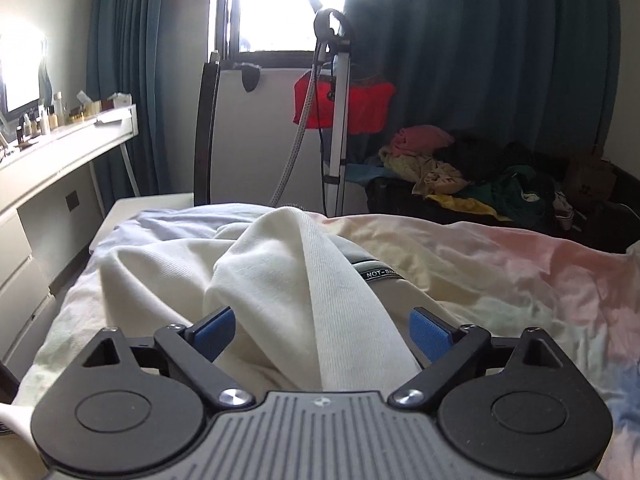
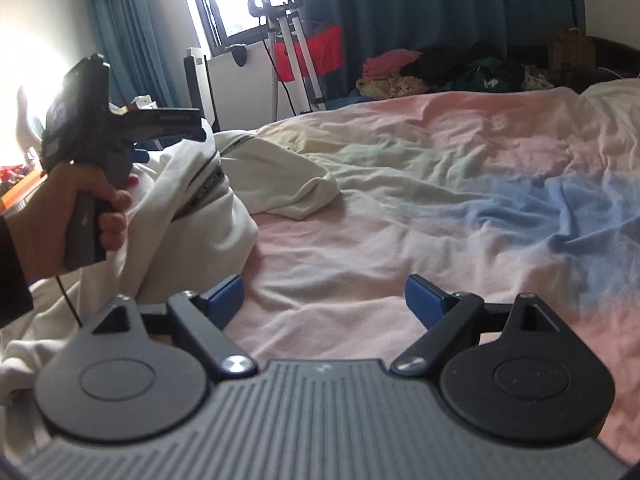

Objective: Fold clothes

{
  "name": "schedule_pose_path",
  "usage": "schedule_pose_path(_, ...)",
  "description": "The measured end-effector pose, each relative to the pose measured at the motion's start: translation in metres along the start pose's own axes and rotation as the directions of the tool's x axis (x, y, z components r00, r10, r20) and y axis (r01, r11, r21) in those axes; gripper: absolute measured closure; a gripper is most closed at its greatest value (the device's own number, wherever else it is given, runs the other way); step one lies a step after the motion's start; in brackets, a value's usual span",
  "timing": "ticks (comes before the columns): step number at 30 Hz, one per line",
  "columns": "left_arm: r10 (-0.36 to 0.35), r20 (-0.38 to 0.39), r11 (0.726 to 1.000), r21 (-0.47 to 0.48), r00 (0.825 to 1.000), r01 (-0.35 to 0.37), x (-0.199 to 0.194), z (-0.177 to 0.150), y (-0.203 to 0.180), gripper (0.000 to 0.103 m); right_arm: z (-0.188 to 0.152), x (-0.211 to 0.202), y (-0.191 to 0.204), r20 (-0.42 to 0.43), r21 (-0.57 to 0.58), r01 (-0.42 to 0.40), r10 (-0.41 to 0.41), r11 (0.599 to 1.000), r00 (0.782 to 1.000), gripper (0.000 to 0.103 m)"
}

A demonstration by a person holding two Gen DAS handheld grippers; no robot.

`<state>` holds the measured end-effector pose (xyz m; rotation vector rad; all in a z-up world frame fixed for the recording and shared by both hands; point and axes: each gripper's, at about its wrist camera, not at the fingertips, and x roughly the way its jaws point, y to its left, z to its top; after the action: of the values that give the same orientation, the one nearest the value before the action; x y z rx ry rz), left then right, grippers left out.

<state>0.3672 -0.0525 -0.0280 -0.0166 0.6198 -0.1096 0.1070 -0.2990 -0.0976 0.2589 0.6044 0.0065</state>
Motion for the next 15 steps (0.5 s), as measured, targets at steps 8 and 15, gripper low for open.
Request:
schedule_pose_path(8, 0.013, -0.054, 1.0, 0.012, 0.998, -0.012, 0.051, 0.018, 0.003, 0.085, -0.012, 0.056, -0.027, -0.075, 0.104, 0.057, -0.049, 0.993, 0.996, 0.014)
schedule_pose_path(15, -0.073, 0.037, 0.994, 0.083, 0.997, 0.07, -0.03, 0.008, 0.001, 0.097, -0.015, 0.061, -0.031, -0.082, 0.126, 0.058, -0.048, 0.99, 0.996, 0.014)
